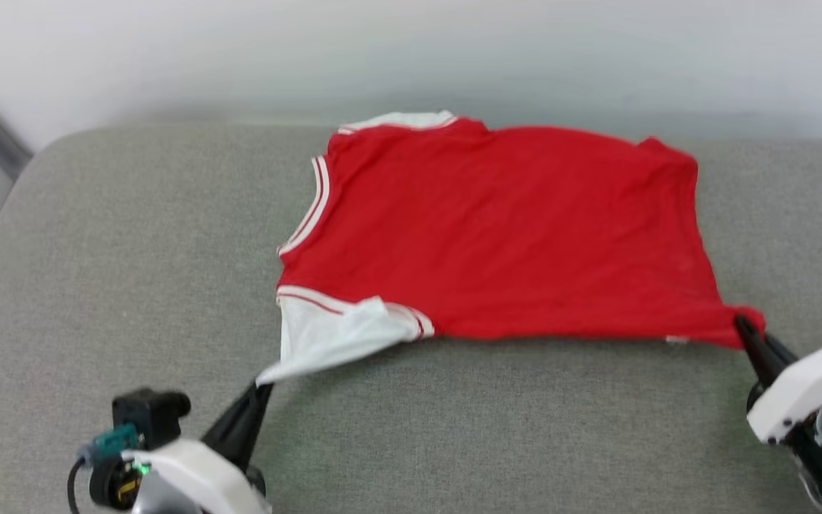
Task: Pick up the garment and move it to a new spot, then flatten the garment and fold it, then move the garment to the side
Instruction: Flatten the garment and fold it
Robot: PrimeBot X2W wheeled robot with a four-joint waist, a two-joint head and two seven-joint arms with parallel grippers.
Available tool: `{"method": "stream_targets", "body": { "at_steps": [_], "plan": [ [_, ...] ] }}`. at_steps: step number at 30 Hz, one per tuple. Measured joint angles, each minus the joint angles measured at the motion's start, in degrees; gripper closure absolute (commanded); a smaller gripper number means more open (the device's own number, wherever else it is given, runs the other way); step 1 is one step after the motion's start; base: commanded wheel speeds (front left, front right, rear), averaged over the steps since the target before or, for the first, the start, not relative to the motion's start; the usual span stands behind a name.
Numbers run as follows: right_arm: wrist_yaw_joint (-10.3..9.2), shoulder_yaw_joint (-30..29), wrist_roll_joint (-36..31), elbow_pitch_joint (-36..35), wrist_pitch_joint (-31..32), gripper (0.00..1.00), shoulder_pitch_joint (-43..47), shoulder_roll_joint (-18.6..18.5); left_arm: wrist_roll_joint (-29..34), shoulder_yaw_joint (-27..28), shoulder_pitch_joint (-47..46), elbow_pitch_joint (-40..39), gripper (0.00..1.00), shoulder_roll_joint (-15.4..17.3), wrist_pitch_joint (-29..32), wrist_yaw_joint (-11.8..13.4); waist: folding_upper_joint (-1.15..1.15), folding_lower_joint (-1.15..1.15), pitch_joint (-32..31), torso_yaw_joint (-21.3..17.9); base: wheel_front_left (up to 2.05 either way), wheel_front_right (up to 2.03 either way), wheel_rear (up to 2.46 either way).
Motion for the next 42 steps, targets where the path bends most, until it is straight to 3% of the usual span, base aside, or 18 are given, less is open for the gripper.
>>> {"method": "stream_targets", "body": {
  "at_steps": [3, 9, 21, 26, 32, 42],
  "plan": [
    [0.0, -1.2, 0.5, -2.5, 1.0, 1.0, 4.0, 0.0, -2.1, -0.5, 4.6, -4.3, 1.0, 2.2, 2.6, -0.3, 0.0, 0.0, -1.6, -0.1, 0.0, 0.0, 0.0],
    [0.0, -3.2, 0.8, -8.4, 3.8, 1.0, 12.4, 0.0, -5.5, -0.2, 13.2, -11.0, 1.0, 6.8, 7.3, 1.4, 0.0, 0.01, -4.5, -0.4, 0.0, 0.0, 0.0],
    [0.0, -9.4, 2.2, -20.8, 14.7, 1.0, 28.6, 1.7, -10.4, -1.5, 26.4, -19.1, 1.0, 14.2, 14.1, 2.2, 0.0, 0.01, -8.4, -0.9, 0.0, 0.0, 0.0],
    [0.0, -11.9, 2.1, -24.8, 17.6, 1.0, 32.4, 3.3, -10.8, -1.5, 27.7, -19.8, 1.0, 14.5, 13.6, 2.5, 0.0, 0.02, -8.6, -1.4, 0.0, 0.0, 0.0],
    [0.0, -12.8, 2.0, -28.3, 20.2, 1.0, 33.1, 4.3, -9.4, 0.1, 24.8, -21.3, 1.0, 13.7, 9.9, 0.4, 0.0, 0.02, -7.9, -2.0, 0.0, 0.0, 0.0],
    [0.0, -14.2, 2.4, -30.6, 23.2, 1.0, 24.0, 5.5, -6.5, 2.7, 10.8, -18.7, 1.0, 11.2, 5.9, -3.2, 0.0, 0.04, -2.2, -2.6, 0.0, 0.0, 0.0]
  ]
}}
